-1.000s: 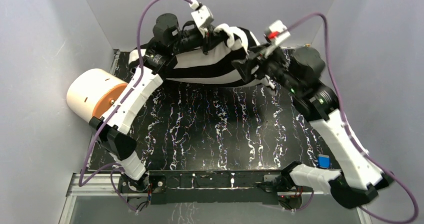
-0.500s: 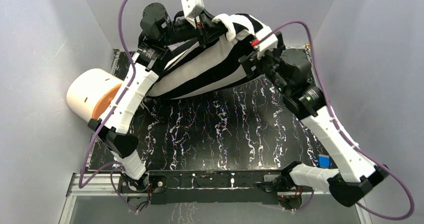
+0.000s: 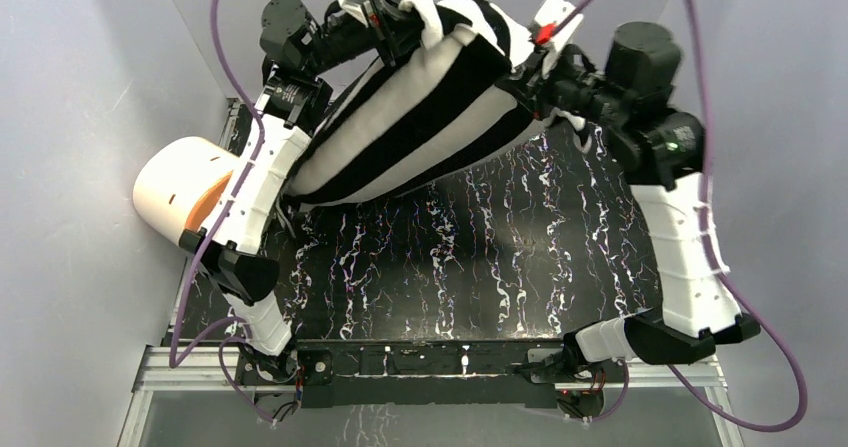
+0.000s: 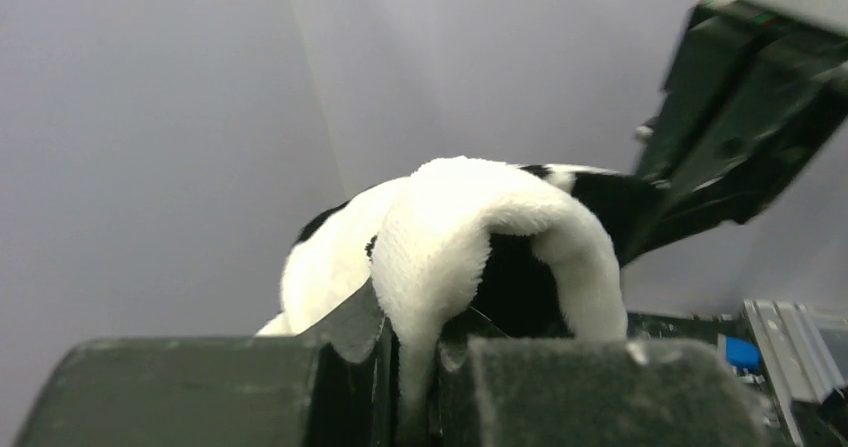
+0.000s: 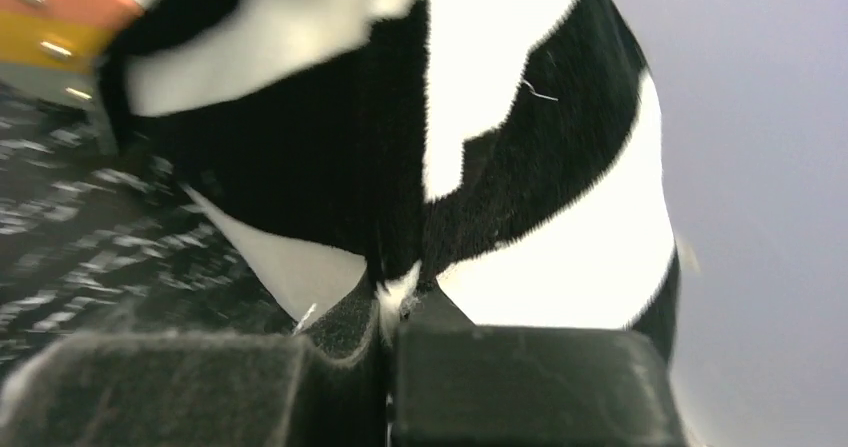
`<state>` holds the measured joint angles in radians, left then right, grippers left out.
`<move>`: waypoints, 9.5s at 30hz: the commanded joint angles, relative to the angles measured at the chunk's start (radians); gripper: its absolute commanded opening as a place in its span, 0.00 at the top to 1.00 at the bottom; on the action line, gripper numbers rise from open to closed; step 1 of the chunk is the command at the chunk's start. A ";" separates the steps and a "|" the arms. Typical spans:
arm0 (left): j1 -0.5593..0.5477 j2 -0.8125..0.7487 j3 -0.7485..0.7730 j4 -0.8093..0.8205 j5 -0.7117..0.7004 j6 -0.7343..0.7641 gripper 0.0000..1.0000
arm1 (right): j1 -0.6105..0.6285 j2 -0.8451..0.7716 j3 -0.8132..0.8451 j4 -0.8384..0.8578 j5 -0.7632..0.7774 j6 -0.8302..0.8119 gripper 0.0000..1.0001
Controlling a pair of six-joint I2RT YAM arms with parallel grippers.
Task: Put the pillow into the pillowcase
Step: Turn over the pillow at the center of the board, then reset both arms
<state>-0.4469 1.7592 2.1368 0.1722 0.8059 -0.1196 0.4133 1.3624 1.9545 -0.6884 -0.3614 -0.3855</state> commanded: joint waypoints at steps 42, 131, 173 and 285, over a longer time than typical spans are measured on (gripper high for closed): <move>0.243 -0.022 -0.055 0.688 -0.112 -0.857 1.00 | -0.007 -0.187 -0.118 0.228 0.197 0.042 0.43; 0.205 0.090 0.124 0.819 0.203 -1.040 1.00 | -0.415 0.395 0.251 0.676 -0.753 -0.053 1.00; 0.168 -0.393 -0.425 0.144 -0.325 -0.322 1.00 | -0.522 -0.256 -0.255 0.494 -0.427 0.241 1.00; -0.073 0.024 -0.727 -0.045 -0.547 -0.132 0.27 | -0.612 0.544 -0.286 0.293 0.175 0.610 0.47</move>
<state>-0.4950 1.8713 1.3205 0.3664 0.3443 -0.2478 -0.2024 2.0731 1.5967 -0.2211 -0.2825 0.2550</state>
